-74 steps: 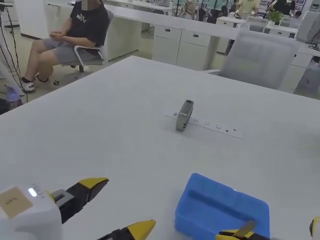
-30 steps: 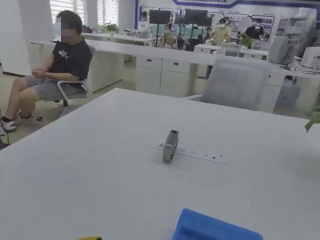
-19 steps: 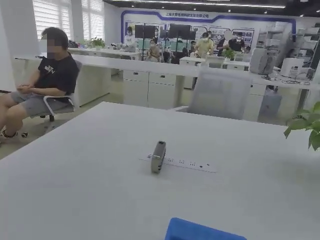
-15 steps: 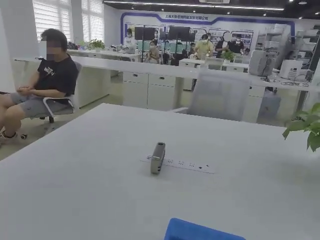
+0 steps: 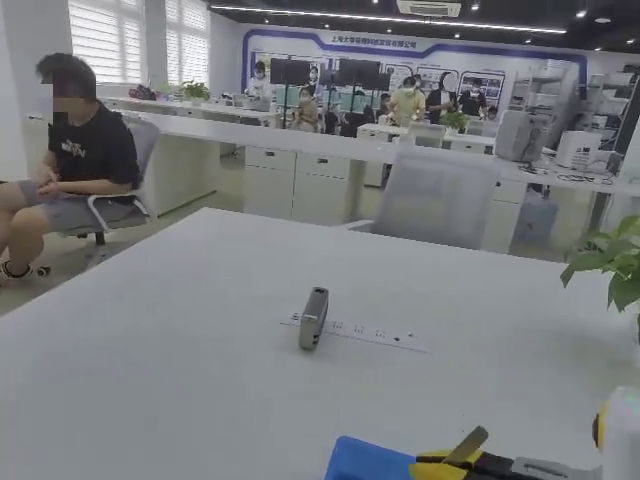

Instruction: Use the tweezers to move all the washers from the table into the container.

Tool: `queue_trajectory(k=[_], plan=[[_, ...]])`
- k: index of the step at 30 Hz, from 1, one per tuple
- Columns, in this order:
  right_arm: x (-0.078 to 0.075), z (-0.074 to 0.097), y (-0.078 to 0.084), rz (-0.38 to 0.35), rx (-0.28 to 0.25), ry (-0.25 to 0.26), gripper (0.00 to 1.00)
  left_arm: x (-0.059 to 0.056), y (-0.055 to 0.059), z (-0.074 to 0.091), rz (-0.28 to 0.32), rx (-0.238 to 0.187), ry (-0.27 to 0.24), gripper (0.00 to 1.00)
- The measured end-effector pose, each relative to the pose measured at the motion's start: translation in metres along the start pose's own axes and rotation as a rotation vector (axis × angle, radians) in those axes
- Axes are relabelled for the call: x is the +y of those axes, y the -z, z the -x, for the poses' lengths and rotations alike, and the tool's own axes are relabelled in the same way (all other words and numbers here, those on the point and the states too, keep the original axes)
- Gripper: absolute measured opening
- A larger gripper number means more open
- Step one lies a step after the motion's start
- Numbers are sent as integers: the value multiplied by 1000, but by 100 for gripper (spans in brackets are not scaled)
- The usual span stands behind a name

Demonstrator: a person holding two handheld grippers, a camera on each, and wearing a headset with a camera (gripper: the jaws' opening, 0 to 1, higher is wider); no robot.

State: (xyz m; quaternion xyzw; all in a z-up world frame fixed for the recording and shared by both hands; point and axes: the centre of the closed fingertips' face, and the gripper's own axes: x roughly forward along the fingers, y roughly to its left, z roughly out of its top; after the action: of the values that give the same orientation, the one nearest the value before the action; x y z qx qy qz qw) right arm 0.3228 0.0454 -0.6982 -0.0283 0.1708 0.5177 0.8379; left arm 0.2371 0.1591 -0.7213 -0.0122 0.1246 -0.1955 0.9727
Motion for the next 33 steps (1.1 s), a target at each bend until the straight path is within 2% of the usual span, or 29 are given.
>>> queue_trajectory(k=[4,12,16,24,33], plan=[[-18,-11,-3,-14,-6,35,2,-2,1,-1,-7,6,11,60],[-37,-30,5,-28,35,41,2,-1,1,0,1,5,5,60],[-39,-39,13,-26,65,33,2,1,1,0,-2,7,0,59],[-44,-46,22,-35,93,16,2,3,0,1,2,1,-11,59],[-50,-45,32,-88,113,13,2,7,0,3,7,-5,-29,58]])
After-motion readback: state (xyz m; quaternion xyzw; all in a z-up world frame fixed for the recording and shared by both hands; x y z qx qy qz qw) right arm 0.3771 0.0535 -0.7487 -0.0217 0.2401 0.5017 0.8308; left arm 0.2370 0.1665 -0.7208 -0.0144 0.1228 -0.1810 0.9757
